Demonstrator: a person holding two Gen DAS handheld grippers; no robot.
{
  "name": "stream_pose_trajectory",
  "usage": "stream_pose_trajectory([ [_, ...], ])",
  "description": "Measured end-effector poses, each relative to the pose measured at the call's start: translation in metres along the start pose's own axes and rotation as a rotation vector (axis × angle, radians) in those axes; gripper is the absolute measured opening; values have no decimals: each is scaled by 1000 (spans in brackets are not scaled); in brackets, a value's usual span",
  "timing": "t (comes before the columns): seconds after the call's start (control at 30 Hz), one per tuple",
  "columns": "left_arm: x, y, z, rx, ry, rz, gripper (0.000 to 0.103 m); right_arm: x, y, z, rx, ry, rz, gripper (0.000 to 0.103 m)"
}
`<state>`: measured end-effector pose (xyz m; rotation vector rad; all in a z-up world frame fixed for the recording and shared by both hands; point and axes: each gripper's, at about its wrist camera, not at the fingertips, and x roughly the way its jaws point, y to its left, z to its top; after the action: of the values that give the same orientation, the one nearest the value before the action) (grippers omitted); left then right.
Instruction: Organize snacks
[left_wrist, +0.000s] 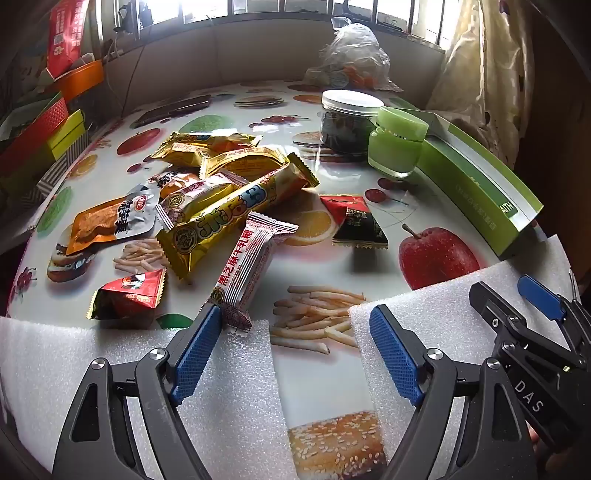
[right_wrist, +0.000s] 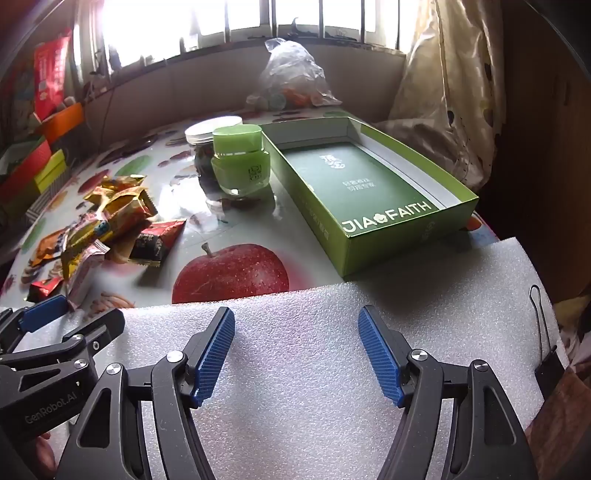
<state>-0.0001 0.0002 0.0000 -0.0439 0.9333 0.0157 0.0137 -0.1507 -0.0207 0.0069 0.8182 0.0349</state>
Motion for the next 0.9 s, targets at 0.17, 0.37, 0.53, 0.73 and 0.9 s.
stream_pose_trajectory([
  [0.17, 0, 0, 0, 1, -2, 2, 83, -1, 1, -1, -2, 0, -1, 70],
  [0.37, 0, 0, 0, 1, 0, 3, 83, 0, -2, 1, 0, 5, 1, 70],
  [0.53, 0, 0, 0, 1, 0, 2, 83, -1, 1, -1, -6, -4, -5, 70],
  [0.73, 0, 0, 0, 0, -1, 1, 83, 0, 0, -1, -5, -4, -4, 70],
  [0.9, 0, 0, 0, 0, -2, 1, 83, 0, 0, -1, -6, -4, -5, 70],
])
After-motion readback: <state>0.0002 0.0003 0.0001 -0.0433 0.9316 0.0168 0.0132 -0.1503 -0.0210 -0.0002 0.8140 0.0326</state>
